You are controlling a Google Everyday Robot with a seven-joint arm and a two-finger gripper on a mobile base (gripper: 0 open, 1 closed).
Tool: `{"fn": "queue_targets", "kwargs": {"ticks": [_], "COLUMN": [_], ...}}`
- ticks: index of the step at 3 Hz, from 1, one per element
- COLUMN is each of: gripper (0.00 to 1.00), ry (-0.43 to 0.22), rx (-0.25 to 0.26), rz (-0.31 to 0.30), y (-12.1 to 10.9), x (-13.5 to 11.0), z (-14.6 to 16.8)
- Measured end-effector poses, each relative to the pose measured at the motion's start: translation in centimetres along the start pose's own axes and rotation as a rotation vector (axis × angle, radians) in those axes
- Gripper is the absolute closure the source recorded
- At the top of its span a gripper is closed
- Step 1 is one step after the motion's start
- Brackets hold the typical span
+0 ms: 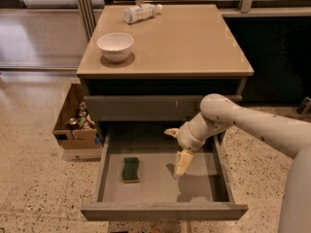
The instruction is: Pick sponge from middle drawer and place on counter
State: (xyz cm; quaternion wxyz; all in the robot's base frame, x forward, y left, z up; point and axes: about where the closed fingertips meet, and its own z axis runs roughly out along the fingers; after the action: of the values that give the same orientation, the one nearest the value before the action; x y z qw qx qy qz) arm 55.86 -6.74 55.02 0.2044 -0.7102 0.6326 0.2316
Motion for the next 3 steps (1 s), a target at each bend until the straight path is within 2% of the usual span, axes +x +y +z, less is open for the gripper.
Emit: {"fn": "queue_targets", "kwargs": {"ticks": [1,2,3], "gripper": [0.0,0.0,0.0], "ry": [-0.03,-0.075,-0.145], "rx": [-0.024,-0.037,-0.04], "rz": [-0.021,-0.045,-0.104], "y": [-1.2,-1.8,-1.5], "x": [-0.4,-2.2,-4.4], "z": [2.6,5.3,5.9]}}
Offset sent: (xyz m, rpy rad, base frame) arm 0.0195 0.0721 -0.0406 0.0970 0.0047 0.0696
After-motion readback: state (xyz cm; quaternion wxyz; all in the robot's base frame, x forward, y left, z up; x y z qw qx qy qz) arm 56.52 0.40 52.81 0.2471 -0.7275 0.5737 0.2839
